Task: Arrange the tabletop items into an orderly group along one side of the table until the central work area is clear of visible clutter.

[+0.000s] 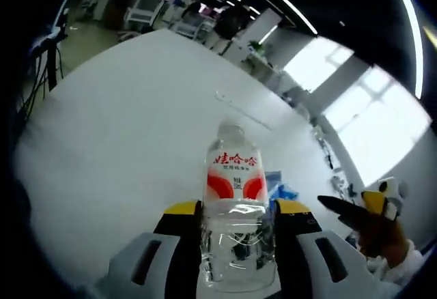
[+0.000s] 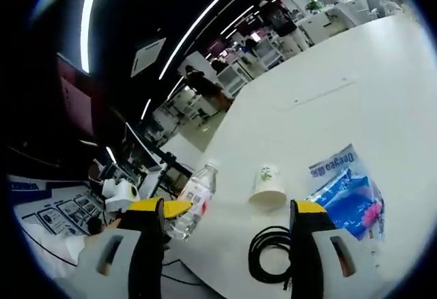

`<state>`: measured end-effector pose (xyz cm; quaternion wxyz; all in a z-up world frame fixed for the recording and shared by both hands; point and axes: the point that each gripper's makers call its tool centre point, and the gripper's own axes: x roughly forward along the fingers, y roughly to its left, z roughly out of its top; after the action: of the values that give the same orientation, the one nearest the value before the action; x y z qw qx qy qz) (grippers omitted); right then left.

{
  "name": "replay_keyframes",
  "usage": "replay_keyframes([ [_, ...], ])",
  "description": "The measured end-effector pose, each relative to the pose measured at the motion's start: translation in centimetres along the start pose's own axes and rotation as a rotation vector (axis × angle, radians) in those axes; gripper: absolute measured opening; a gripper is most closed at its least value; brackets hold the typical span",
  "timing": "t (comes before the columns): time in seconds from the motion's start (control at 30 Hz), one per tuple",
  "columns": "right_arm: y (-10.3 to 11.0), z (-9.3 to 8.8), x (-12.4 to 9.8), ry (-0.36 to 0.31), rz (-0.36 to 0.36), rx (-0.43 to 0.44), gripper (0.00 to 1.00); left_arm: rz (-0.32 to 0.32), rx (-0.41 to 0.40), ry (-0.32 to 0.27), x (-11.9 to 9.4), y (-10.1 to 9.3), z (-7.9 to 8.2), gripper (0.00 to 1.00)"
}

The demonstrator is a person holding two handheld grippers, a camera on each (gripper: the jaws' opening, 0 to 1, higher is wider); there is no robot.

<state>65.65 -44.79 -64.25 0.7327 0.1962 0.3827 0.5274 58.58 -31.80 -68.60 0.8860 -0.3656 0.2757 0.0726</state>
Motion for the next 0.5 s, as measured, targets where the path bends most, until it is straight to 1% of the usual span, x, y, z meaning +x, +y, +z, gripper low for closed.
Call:
replay_keyframes([
  [0.13,0.7,-0.6,1.0,0.014,0.022,0.049,0.73,-0.02,0.008,-0.007,-0.5,-0.7,0.2,0.37],
  [0.27,1.9,-1.1,1.8,0.023,0.052,0.063,0.73,-0.029,0.019,-0.011,-0.9,-1.3,0.3,0.37],
  [0.4,2.4,-1.3,2.4,0.028,0.064,0.086,0.73,-0.039,0.011,-0.015,-1.2,-1.6,0.3,0.37],
  [0.5,3.0,-1.3,3.1,0.031,0.09,0.149,0.73,-0.046,0.006,-0.015,-1.2,-2.0,0.1,0.37],
])
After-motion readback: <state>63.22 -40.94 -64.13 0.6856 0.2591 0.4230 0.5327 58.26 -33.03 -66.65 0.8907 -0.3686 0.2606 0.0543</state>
